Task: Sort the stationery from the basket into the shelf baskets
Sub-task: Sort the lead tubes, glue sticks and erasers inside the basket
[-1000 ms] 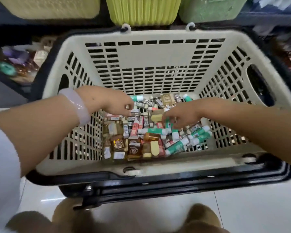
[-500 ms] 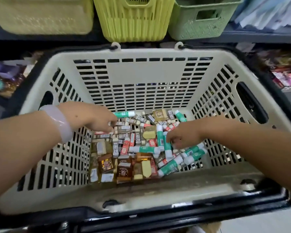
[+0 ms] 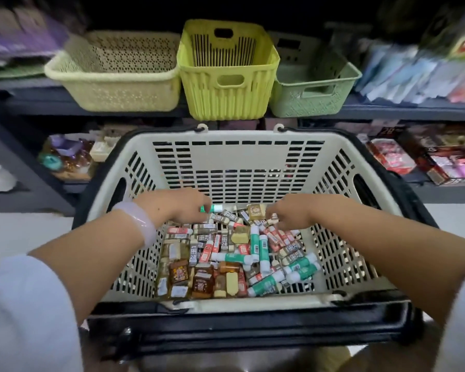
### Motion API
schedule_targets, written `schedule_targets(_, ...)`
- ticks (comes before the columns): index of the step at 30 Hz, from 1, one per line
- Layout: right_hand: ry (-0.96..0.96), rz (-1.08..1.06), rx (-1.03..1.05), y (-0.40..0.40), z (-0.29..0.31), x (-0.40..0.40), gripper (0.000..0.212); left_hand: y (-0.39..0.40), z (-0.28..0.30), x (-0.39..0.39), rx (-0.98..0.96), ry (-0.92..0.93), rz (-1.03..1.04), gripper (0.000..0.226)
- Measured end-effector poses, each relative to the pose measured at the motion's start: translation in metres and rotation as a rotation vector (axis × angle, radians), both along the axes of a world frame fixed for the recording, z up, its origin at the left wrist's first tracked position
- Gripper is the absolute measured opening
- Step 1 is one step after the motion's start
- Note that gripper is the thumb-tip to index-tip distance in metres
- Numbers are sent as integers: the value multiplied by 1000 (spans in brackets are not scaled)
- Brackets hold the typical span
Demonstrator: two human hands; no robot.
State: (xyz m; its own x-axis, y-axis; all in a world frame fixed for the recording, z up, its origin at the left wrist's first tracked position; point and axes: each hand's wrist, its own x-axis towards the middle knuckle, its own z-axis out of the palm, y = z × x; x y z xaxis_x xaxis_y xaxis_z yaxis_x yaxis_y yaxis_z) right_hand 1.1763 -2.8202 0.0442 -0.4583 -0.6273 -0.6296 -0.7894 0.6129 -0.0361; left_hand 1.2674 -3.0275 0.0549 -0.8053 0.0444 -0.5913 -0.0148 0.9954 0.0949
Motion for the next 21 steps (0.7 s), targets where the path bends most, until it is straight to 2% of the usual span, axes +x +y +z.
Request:
schedule_targets(6, -42, -83, -61, -8, -20, -18, 42, -16, -32, 0, -63, -93, 85, 44)
schedule_targets(10, -81, -161, -13, -11, -42, -39, 46, -29, -62, -20, 6, -111, 252, 39)
schedule_targets(12, -104, -243, -66, -14, -57, -50, 49, -32, -82, -25, -45, -51, 333, 40)
schedule_targets(14, -127, -306, -104, -19, -75, -54, 54, -32, -101, -26, -102, 22, 374, 55)
schedule_targets(18, -116, -452, -192, -25, -108, -41, 61, -27, -115, -19, 34, 72, 555, 65)
schedule_targets(21, -112, -461, -224, -27, -118, -35, 59, -25, -119, -12, 61, -19, 597, 68)
